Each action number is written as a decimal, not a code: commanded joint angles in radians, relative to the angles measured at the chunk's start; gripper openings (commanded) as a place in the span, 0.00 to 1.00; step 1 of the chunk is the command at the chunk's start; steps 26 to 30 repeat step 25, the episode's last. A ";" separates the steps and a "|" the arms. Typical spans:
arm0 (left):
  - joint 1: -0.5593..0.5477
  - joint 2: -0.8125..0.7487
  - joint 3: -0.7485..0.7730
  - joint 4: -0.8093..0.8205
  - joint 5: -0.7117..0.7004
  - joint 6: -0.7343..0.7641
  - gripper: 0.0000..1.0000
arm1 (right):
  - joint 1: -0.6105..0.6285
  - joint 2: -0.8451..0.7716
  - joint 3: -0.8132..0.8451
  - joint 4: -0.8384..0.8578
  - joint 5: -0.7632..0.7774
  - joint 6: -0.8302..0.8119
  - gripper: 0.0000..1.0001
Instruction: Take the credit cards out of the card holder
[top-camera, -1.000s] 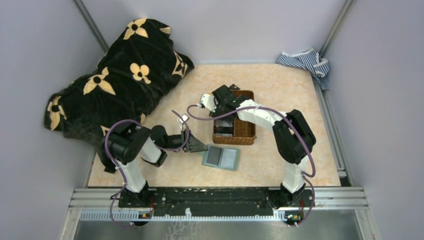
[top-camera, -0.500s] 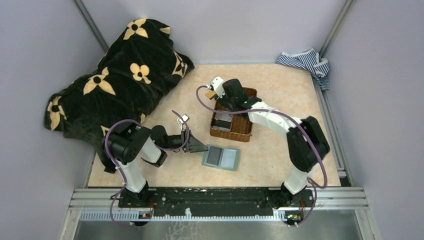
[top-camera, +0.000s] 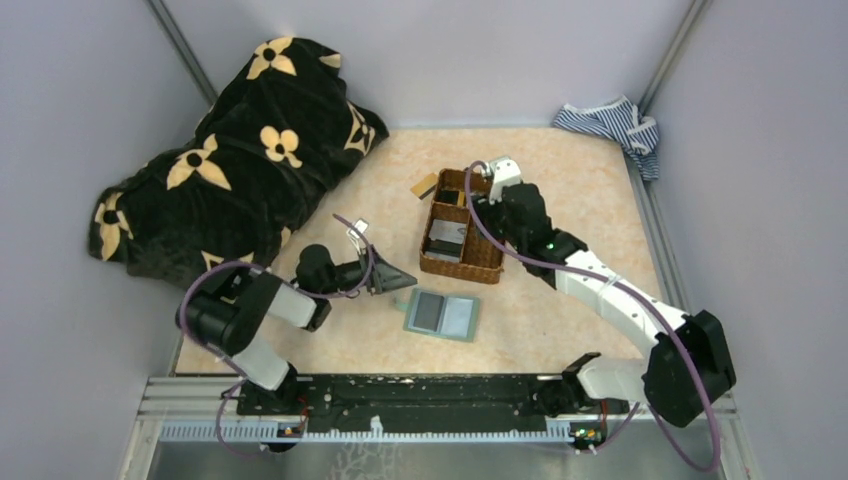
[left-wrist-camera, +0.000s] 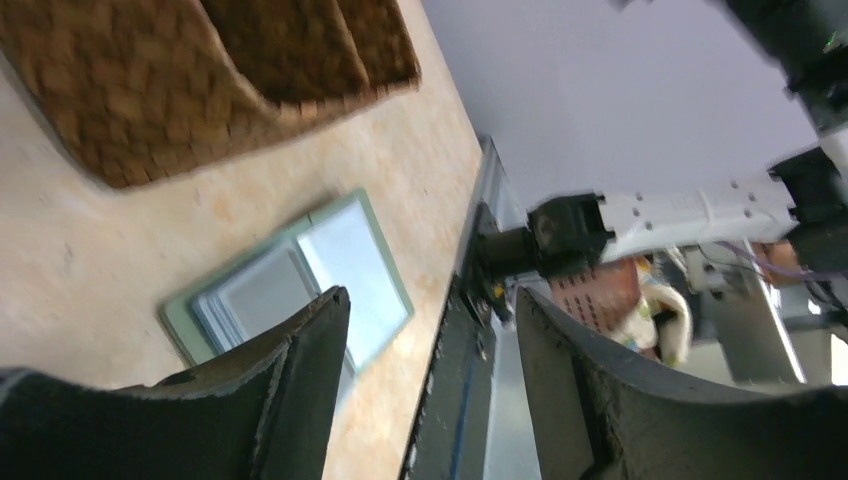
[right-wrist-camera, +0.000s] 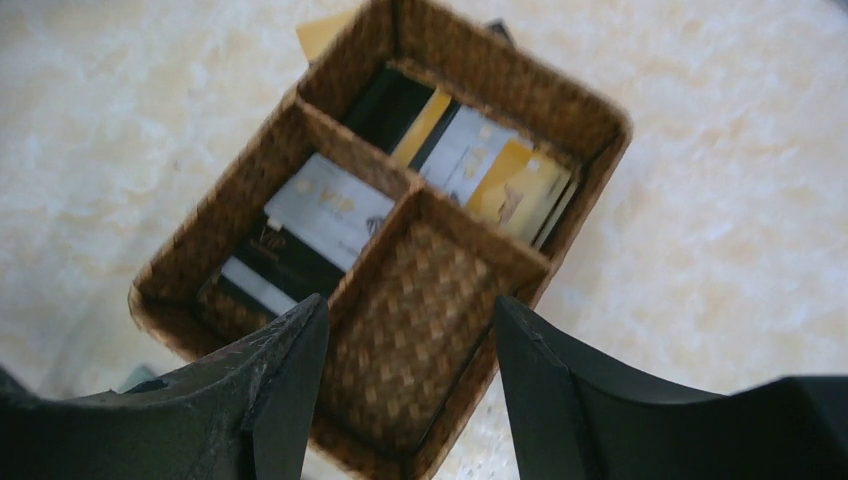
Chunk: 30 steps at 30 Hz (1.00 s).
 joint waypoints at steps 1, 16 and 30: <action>-0.023 -0.210 0.119 -0.547 -0.244 0.313 0.68 | -0.001 -0.073 -0.080 0.028 -0.036 0.120 0.62; -0.049 -0.648 0.271 -1.282 -0.857 0.459 0.60 | -0.017 -0.284 -0.283 0.090 0.138 0.217 0.62; -0.050 -0.684 0.255 -1.319 -0.857 0.441 0.56 | -0.020 -0.264 -0.278 0.094 0.132 0.229 0.62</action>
